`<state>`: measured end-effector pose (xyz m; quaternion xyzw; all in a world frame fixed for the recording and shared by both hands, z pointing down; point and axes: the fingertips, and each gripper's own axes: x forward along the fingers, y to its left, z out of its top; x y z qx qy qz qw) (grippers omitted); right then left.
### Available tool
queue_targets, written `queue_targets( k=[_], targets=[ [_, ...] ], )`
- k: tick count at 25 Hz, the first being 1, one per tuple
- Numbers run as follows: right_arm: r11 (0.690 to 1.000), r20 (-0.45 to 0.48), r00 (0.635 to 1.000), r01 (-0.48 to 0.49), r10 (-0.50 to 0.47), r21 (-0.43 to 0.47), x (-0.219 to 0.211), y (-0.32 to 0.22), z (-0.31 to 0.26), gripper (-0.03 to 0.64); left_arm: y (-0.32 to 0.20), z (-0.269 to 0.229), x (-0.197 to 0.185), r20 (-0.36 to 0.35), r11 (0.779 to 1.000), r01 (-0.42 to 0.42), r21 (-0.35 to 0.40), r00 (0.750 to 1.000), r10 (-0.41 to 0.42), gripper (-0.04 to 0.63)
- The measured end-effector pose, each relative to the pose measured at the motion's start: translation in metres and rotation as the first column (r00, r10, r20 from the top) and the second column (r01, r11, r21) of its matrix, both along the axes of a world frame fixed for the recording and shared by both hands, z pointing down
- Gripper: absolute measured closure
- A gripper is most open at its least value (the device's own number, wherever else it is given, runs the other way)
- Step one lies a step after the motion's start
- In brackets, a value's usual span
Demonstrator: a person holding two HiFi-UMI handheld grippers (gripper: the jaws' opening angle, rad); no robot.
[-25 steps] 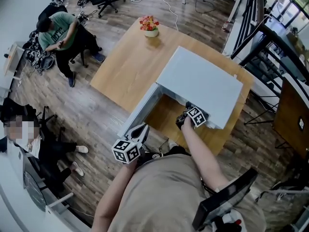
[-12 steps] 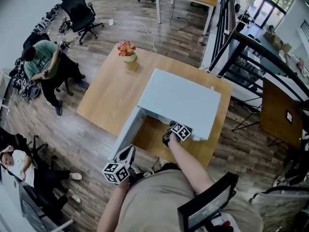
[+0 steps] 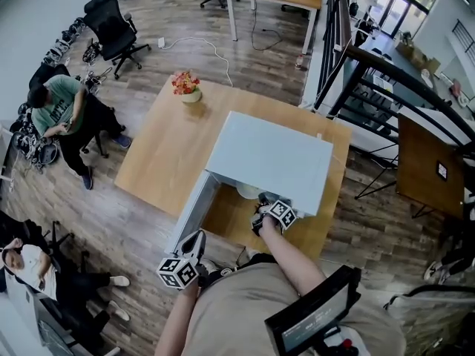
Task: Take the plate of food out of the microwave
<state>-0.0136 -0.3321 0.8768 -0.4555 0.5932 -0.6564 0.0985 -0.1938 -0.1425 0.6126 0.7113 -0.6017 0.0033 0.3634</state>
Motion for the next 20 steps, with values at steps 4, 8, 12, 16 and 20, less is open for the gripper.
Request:
queue_targets(
  k=[4, 8, 12, 16, 20],
  targets=[
    [1.000, 0.057, 0.998, 0.021, -0.022, 0.021, -0.001, 0.012, -0.012, 0.604, -0.002, -0.001, 0.006, 0.003, 1.000, -0.020, -0.001, 1.000, 0.020, 0.592],
    [0.998, 0.110, 0.993, 0.040, -0.045, 0.048, 0.001, 0.021, -0.021, 0.604, -0.005, 0.000, 0.013, 0.005, 0.999, -0.040, -0.003, 0.999, 0.040, 0.592],
    [0.996, 0.154, 0.985, 0.063, -0.073, 0.068, 0.004, 0.031, -0.033, 0.604, -0.005, -0.003, 0.017, 0.008, 0.999, -0.053, -0.002, 0.999, 0.053, 0.592],
    [0.991, 0.194, 0.974, 0.101, -0.118, 0.093, 0.009, 0.045, -0.051, 0.603, -0.005, -0.004, 0.022, 0.007, 0.998, -0.060, 0.001, 0.998, 0.060, 0.592],
    [0.979, 0.196, 0.962, 0.169, -0.190, 0.117, 0.017, 0.059, -0.069, 0.604, -0.006, -0.008, 0.028, -0.006, 0.998, -0.057, 0.013, 0.998, 0.057, 0.592]
  ],
)
